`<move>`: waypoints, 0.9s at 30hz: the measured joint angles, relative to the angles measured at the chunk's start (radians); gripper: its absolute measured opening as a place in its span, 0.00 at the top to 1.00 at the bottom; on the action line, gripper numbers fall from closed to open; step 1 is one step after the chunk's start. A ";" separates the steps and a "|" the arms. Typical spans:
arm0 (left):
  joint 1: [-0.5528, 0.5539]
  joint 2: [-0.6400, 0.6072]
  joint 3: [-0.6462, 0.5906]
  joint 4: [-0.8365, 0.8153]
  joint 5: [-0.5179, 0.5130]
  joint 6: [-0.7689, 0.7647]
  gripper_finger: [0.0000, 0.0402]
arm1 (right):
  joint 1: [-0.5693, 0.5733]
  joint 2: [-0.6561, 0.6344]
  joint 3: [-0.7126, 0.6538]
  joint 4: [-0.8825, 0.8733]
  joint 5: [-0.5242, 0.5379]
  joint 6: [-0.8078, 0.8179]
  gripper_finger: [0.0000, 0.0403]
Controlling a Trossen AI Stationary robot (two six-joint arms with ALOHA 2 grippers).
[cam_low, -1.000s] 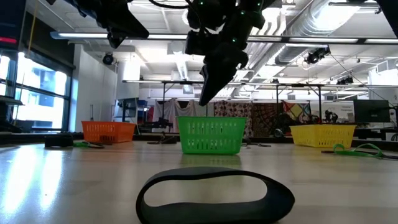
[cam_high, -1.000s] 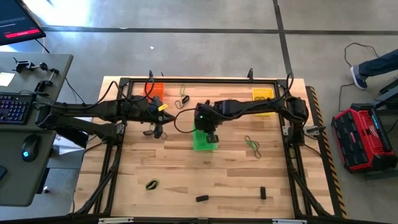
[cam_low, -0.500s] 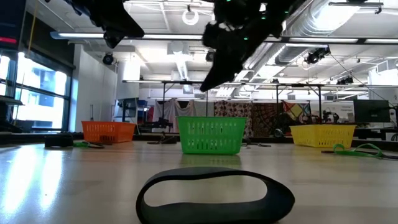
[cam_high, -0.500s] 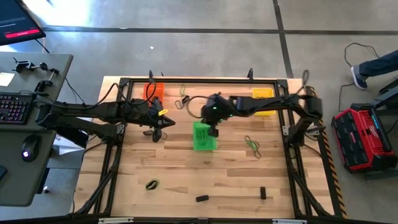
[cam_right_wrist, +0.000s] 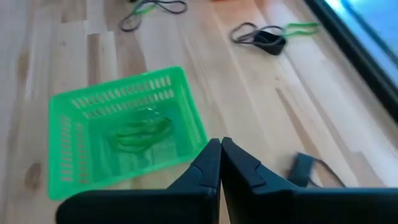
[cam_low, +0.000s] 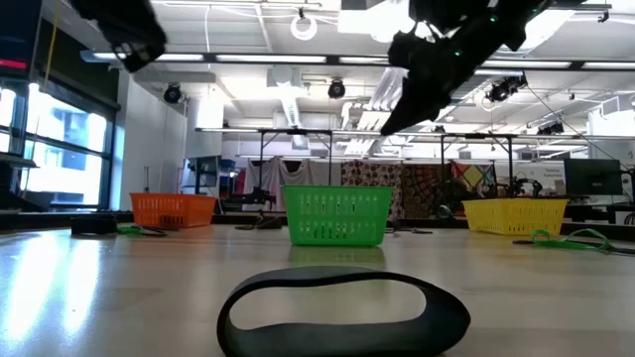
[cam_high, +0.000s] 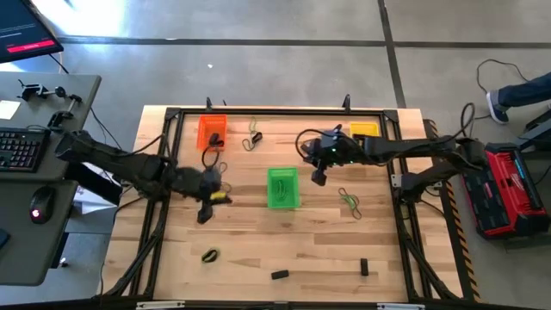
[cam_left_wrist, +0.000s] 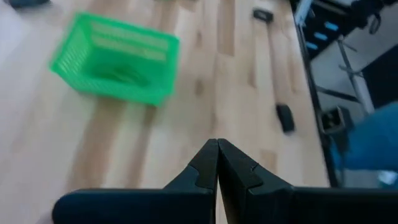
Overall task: Sort rubber bands into baskets
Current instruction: Put the black rubber band into the orange bin
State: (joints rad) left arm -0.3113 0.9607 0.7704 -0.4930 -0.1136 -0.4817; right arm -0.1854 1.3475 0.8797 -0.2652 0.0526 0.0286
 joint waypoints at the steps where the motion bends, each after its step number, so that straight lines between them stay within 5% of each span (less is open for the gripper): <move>1: -0.029 0.001 0.000 -0.012 -0.009 -0.035 1.00 | 0.000 -0.012 -0.009 -0.001 0.007 -0.001 1.00; 9: -0.231 0.043 0.027 -0.079 -0.061 -0.308 1.00 | -0.005 -0.025 -0.025 -0.006 0.011 -0.029 1.00; 17: -0.359 0.232 0.183 -0.223 -0.078 -0.395 1.00 | -0.007 -0.025 -0.025 -0.004 0.011 -0.080 1.00; 27: -0.497 0.447 0.288 -0.219 0.059 -0.694 0.99 | -0.007 -0.025 -0.025 -0.001 0.004 -0.089 1.00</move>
State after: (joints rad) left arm -0.8087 1.4082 1.0585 -0.7124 -0.0545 -1.1759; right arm -0.1921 1.3220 0.8543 -0.2658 0.0566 -0.0604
